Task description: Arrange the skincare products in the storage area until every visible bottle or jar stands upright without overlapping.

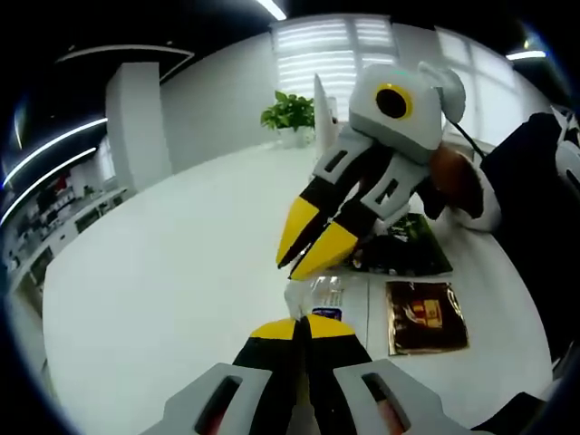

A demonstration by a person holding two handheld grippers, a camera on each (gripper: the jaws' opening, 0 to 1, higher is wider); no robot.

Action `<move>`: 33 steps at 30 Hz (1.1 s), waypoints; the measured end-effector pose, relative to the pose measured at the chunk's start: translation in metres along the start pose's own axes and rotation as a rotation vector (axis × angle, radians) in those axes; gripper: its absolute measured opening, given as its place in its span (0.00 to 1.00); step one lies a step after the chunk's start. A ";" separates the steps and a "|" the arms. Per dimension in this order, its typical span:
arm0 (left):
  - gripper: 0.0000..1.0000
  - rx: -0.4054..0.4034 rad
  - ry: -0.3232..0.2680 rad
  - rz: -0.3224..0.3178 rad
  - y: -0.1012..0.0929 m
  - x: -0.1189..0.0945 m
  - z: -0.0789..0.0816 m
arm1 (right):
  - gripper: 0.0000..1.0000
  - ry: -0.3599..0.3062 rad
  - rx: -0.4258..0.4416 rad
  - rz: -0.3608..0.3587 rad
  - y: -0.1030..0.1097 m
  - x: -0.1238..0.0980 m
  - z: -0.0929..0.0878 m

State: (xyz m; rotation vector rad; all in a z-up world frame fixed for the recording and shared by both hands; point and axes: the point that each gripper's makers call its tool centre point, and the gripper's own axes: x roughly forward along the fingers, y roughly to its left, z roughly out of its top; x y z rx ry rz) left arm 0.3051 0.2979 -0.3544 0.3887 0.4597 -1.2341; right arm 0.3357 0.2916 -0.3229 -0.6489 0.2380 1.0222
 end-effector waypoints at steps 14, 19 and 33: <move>0.00 0.003 0.002 0.007 0.012 -0.003 -0.001 | 0.00 0.001 0.054 0.108 0.022 0.003 -0.001; 0.00 0.003 0.001 0.009 0.013 -0.003 -0.001 | 0.00 0.041 0.044 0.129 0.027 0.006 -0.009; 0.03 0.052 -0.024 0.012 0.011 -0.004 0.002 | 0.00 0.050 0.033 0.129 0.030 0.005 -0.012</move>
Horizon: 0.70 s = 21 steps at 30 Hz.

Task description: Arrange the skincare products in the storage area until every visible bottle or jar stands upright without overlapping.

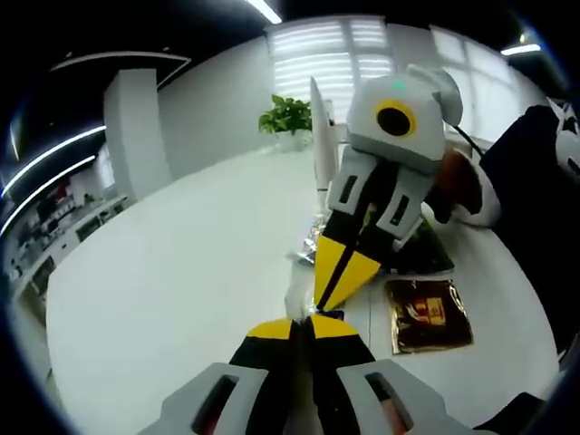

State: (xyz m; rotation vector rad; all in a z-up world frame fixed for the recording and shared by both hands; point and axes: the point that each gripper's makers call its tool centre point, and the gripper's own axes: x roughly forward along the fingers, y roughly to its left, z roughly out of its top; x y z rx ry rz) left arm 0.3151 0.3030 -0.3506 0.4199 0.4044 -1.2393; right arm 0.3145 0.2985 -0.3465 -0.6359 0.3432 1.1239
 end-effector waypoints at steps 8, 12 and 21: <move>0.13 0.051 -0.009 0.042 0.007 -0.005 0.003 | 0.00 -0.014 -0.015 0.009 0.002 0.000 0.001; 0.14 0.051 -0.058 0.071 0.012 -0.012 0.012 | 0.00 -0.021 -0.009 0.010 0.001 0.000 0.001; 0.00 0.057 -0.056 0.002 -0.003 -0.007 0.013 | 0.00 -0.020 0.000 0.008 0.001 0.000 0.001</move>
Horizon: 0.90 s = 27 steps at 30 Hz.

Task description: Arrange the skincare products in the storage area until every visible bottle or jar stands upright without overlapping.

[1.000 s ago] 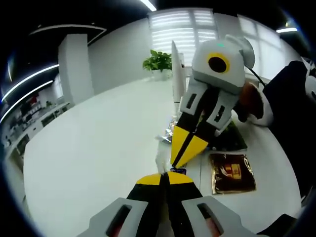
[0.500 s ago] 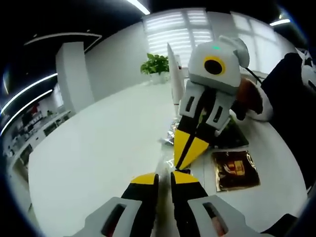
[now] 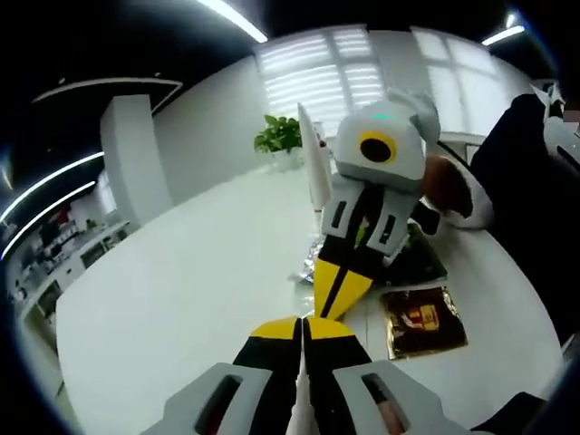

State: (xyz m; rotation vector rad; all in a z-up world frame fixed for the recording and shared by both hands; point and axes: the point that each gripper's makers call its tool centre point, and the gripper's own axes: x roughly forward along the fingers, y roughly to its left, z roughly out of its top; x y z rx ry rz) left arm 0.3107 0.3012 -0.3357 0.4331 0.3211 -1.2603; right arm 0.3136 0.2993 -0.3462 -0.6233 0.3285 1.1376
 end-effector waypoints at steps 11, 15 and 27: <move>0.00 -0.023 0.059 -0.043 -0.012 0.010 -0.011 | 0.00 0.005 -0.006 -0.005 0.000 0.000 0.000; 0.00 -0.044 0.067 -0.037 -0.011 0.011 -0.013 | 0.00 0.014 -0.009 -0.004 0.001 0.000 -0.001; 0.00 -0.063 0.084 -0.026 -0.010 0.009 -0.013 | 0.00 0.094 -0.017 0.000 0.001 0.002 0.000</move>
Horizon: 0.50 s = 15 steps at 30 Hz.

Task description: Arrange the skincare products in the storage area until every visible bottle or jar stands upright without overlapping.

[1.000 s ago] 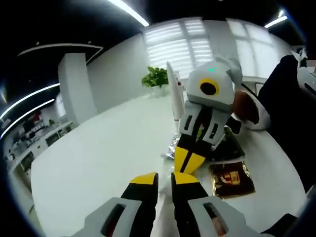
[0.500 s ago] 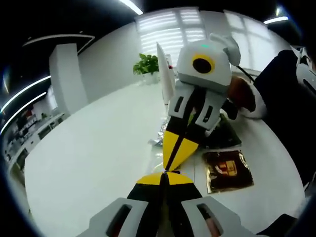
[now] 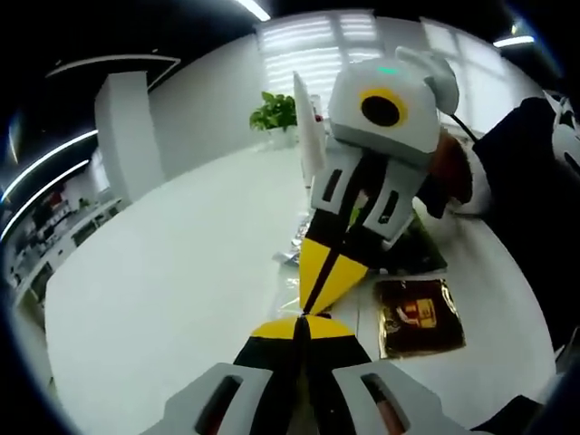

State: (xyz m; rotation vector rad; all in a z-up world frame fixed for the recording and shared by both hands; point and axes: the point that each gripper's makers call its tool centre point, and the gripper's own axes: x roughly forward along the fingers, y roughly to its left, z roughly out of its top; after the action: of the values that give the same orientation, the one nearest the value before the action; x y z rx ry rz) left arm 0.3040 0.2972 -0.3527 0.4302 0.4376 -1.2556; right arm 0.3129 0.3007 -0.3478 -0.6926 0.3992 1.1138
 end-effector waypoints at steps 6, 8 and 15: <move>0.00 -0.030 -0.014 -0.013 0.001 -0.001 0.001 | 0.00 0.014 0.005 0.006 0.000 0.000 -0.001; 0.00 -0.030 -0.015 -0.013 0.001 -0.001 0.001 | 0.00 0.023 0.003 0.008 0.000 0.000 -0.001; 0.00 -0.037 -0.055 -0.018 0.001 -0.007 0.009 | 0.00 0.001 0.046 0.037 -0.002 0.003 0.002</move>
State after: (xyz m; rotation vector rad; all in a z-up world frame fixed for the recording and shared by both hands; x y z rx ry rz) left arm 0.3042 0.2980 -0.3418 0.3601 0.4181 -1.2716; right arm 0.3159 0.3037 -0.3473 -0.6477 0.4389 1.1353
